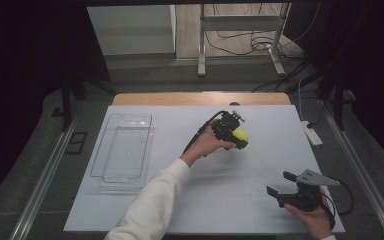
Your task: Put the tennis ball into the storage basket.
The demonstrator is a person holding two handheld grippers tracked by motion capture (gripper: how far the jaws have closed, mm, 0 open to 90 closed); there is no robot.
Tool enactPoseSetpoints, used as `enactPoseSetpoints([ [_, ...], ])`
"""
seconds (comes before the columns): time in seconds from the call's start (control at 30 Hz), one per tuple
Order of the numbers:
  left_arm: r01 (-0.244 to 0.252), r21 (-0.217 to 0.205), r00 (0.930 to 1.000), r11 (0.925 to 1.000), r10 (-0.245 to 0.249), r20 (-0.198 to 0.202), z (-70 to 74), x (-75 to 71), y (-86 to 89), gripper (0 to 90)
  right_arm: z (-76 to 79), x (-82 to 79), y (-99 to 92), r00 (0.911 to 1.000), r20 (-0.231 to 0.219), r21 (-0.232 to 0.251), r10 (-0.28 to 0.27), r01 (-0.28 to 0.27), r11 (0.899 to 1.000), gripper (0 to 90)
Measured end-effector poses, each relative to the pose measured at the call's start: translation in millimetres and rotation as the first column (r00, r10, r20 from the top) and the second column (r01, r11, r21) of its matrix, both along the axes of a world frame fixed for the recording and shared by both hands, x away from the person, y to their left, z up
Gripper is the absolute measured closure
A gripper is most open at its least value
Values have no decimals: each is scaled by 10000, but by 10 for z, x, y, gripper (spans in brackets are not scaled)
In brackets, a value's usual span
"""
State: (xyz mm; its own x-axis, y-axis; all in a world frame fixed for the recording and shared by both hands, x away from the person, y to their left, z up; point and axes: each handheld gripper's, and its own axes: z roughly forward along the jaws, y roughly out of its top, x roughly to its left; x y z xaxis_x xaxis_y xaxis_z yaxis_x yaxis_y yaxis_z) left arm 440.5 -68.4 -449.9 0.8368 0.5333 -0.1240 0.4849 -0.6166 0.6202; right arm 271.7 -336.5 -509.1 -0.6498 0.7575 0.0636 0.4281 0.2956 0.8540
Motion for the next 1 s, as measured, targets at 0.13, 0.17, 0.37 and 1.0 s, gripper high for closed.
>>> enactPoseSetpoints([
  [0.13,-22,-186,9996,9998,27,285,76,-40,46,272,-1,1,3,10000,-4,-51,-6,6,10000,119],
  [0.17,-32,-244,9993,9997,41,366,96,-50,55,272,-1,2,4,10000,11,-58,0,0,10000,119],
  [0.37,-3,-443,9981,9990,30,609,187,-103,90,272,-3,1,11,10000,-17,-110,-22,21,9999,119],
  [1.0,-14,-1079,9948,9942,124,1011,333,-191,199,272,-2,0,10,10000,-21,-115,-47,47,9999,119],
])
